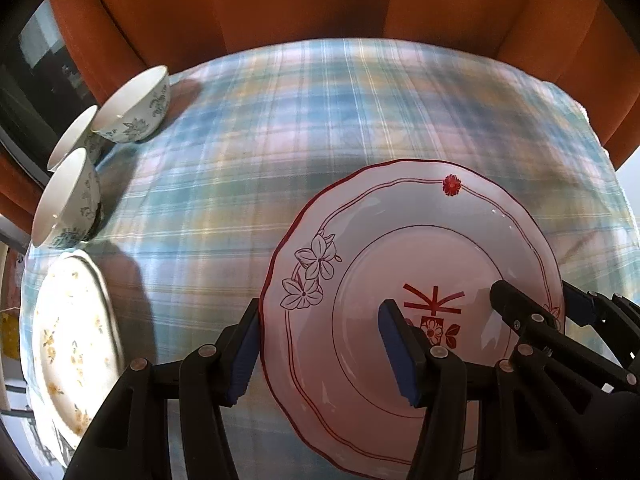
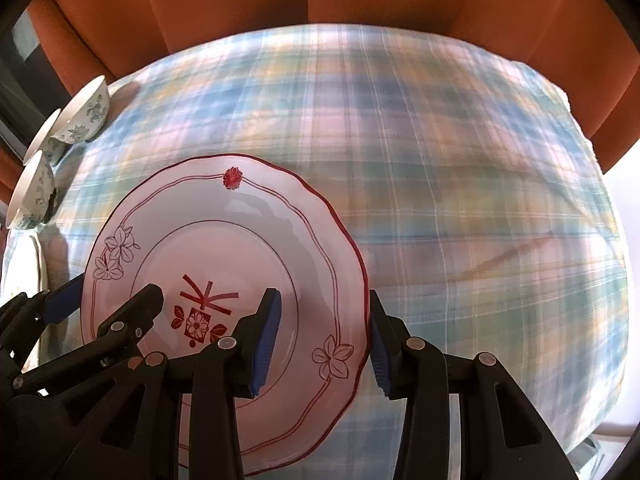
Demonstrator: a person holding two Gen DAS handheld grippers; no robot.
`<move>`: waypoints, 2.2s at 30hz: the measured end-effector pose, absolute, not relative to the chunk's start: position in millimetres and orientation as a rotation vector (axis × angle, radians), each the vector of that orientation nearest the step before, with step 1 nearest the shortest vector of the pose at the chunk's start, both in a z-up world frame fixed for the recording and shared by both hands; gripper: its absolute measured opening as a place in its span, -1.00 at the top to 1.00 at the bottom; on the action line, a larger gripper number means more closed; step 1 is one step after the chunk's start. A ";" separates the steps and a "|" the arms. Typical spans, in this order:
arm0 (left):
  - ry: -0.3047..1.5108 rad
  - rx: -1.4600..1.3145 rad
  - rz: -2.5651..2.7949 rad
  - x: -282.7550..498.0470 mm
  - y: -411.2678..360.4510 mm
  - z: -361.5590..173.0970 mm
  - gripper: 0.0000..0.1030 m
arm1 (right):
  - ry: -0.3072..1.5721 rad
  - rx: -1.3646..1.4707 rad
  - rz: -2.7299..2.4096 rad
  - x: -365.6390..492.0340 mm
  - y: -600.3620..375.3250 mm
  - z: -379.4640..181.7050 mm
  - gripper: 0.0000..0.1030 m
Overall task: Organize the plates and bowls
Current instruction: 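Lift the small red-decorated plate with the right gripper toward the plate stack, then carry the red-decorated plate over the yellow-flower plates and lower it on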
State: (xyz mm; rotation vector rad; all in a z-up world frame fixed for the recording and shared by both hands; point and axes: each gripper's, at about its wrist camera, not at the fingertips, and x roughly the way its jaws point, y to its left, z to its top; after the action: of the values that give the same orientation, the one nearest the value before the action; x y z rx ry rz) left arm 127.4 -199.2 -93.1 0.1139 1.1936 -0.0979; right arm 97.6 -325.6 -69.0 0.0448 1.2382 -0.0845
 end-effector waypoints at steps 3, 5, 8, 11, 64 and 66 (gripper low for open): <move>1.174 0.113 -0.116 124.1 -184.6 -84.0 -0.12 | 1.225 0.039 -0.096 91.2 -313.7 -59.2 0.11; 1.160 0.115 -0.131 121.8 -173.2 -77.8 -0.12 | 1.207 0.038 -0.110 86.0 -301.5 -51.0 0.11; 1.155 0.110 -0.153 118.8 -154.8 -69.4 -0.12 | 1.191 0.047 -0.134 80.2 -283.7 -42.7 0.11; 1.134 0.108 -0.168 115.6 -132.7 -61.2 -0.13 | 1.183 0.060 -0.150 74.3 -264.1 -33.5 0.11; 1.225 0.019 -0.197 98.5 97.7 -101.9 -0.13 | 1.328 -0.067 -0.147 78.6 -12.4 -62.4 0.11; 1.227 0.036 -0.206 98.3 98.0 -102.2 -0.14 | 1.339 -0.047 -0.145 78.1 -14.0 -64.4 0.11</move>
State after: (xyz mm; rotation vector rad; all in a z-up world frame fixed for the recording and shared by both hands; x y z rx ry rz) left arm 98.3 98.0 -102.2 0.0362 1.2270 -0.2060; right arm 78.1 -14.0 -64.4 -0.0468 1.3392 -0.1453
